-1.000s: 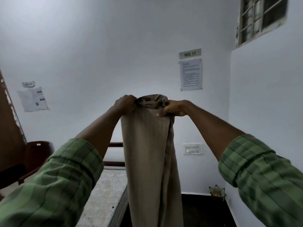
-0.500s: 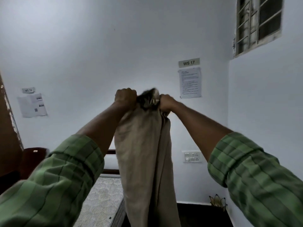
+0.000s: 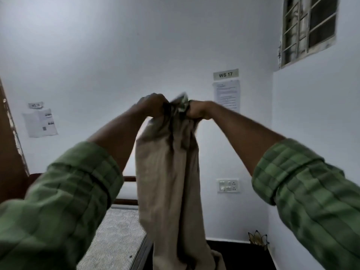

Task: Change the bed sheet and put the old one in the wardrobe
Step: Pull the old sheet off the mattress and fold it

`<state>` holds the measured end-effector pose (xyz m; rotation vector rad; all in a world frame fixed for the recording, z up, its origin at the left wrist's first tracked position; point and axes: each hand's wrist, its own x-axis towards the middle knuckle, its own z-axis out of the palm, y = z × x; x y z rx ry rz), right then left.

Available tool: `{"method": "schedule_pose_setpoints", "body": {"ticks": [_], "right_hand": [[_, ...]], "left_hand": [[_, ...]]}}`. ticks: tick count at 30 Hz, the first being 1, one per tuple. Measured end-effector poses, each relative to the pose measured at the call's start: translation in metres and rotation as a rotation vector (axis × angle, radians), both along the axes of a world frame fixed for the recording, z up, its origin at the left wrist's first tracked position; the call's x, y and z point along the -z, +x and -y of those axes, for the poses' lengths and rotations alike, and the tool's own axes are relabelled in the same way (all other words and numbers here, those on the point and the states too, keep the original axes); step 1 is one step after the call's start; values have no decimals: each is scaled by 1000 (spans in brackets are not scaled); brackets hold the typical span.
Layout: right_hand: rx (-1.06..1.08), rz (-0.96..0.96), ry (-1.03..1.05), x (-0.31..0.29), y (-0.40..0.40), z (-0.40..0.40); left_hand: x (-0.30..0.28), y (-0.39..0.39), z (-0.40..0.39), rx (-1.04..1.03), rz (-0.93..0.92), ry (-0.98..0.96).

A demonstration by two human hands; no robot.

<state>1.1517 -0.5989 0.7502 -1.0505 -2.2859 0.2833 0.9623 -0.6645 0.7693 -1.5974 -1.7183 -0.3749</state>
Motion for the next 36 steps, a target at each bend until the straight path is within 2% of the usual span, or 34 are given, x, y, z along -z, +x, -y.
{"method": "schedule_pose_setpoints", "body": {"ticks": [1,2,4,5,8,11,13,15,21,26,30,34,36], "right_hand": [[-20,67,-41,1,1,2],[45,59,23,2,2,1],[225,-158,281,6,5,0],[269,-194,342,10,6,-3],[203,-52,231,15,7,-5],[249,-249,278,19,10,-7],[202,-189,217,16,9,-12],[164,-91,178,13,5,-11],[80,-79,165,21,-30,-4],[-82,-54,159,34,-83,14],[-211,-70,141,36,-118,35],[-361,-137,139,33,-143,68],[-438,-124,146,34,-153,84]], "left_hand": [[-5,2,4,2,12,-16],[-7,-1,5,-33,-3,50],[-4,-6,5,-105,1,226],[-2,-2,7,-101,30,258],[-3,8,9,-59,8,135],[7,4,12,-75,55,239],[8,3,10,-63,75,292],[5,-4,12,-87,53,252],[20,-37,38,-133,39,233],[26,-77,82,-314,-4,170],[23,-93,128,-463,-124,106],[24,-102,172,-592,-17,134],[30,-101,196,-606,7,2]]}}
